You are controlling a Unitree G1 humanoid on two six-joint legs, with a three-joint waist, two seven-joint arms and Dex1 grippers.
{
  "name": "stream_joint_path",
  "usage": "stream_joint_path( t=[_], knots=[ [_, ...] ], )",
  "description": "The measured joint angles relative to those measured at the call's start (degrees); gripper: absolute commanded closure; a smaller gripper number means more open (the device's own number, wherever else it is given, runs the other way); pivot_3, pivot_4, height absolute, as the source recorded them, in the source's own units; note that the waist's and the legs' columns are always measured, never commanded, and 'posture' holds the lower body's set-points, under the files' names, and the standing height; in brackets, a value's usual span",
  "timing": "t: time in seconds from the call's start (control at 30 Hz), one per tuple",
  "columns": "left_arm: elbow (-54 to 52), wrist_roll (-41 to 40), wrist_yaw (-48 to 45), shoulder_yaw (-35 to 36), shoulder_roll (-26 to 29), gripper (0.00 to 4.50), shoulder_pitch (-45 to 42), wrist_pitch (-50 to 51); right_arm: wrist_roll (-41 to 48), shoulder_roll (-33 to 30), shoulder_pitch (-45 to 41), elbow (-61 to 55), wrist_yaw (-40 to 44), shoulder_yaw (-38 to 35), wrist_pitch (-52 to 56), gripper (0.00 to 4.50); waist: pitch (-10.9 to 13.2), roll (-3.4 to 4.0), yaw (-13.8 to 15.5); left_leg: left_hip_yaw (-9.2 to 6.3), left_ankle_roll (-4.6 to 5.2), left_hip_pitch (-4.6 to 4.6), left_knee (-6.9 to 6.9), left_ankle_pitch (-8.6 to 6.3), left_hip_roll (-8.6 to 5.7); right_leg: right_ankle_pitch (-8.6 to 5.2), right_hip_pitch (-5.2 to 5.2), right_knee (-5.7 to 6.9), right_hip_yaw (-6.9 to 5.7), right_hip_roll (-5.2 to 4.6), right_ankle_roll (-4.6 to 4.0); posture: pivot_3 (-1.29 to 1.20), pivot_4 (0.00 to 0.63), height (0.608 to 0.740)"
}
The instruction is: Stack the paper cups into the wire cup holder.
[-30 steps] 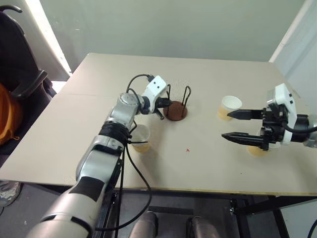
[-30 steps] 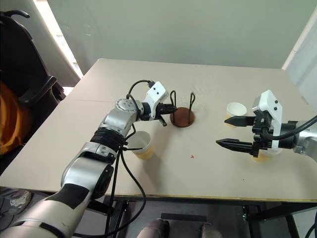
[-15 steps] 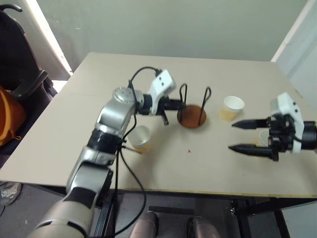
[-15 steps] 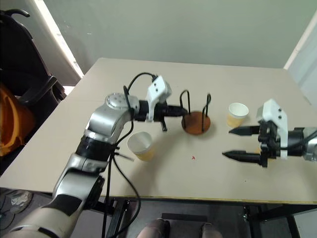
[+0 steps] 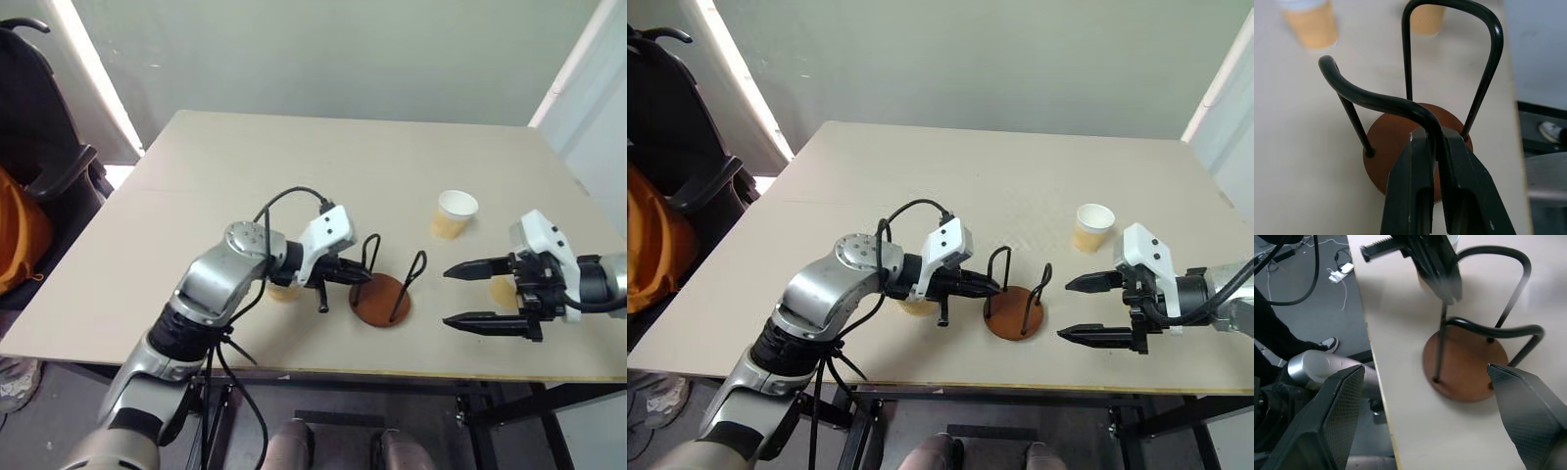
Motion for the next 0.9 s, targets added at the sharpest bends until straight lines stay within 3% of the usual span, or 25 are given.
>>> stream_joint_path(
  t=[0.1, 0.2, 0.5, 0.67, 0.9],
  knots=[
    [0.13, 0.31, 2.10, -0.61, -0.66, 4.47, 0.03, 0.72, -0.47, -0.28, 0.03, -0.01, 0.33, 0.19, -0.30, 0.34, 0.00, 0.00, 0.00, 0.04, -0.17, 0.00, 0.00, 0.08, 0.03, -0.01, 0.00, 0.00, 0.00, 0.01, 0.00, 0.00, 0.150, 0.740],
    [0.16, 0.43, 3.39, -1.19, -0.86, 3.71, 0.03, 0.71, -1.44, -0.28, -0.06, 0.17, 0.31, 0.38, -0.72, 0.34, 0.00, 0.00, -0.02, 0.08, -0.31, 0.00, 0.00, 0.11, 0.05, -0.03, 0.00, -0.01, 0.00, 0.01, 0.08, 0.00, 0.150, 0.740],
    [-0.93, 0.25, 4.27, -3.64, 1.14, 0.63, 0.01, 4.26, -4.52, -0.33, -0.51, 2.09, 0.11, 1.94, -1.77, 0.34, 0.00, 0.00, -0.03, 0.10, -0.47, -0.01, -0.01, -0.09, 0.10, -0.05, -0.04, -0.01, 0.00, 0.01, 0.36, 0.00, 0.150, 0.740],
    [-5.34, -0.95, 4.08, -4.03, 5.24, 0.63, 0.01, 8.07, -6.56, -2.03, -0.84, 4.08, 0.60, 1.97, -2.82, 0.34, 0.00, 0.00, -0.02, 0.11, -0.50, -0.03, -0.01, -0.21, 0.10, -0.08, -0.06, -0.03, 0.00, 0.01, 0.37, 0.00, 0.150, 0.740],
    [-6.19, -1.14, 1.76, -0.76, 14.70, 0.63, -0.34, 5.86, -16.06, -9.84, 0.21, 14.49, 2.39, 2.06, -8.20, 0.34, 0.01, 0.01, 0.09, 0.09, -0.53, -0.03, -0.05, -0.32, 0.15, -0.16, -0.13, -0.02, 0.00, 0.01, 0.24, 0.00, 0.150, 0.740]
  ],
)
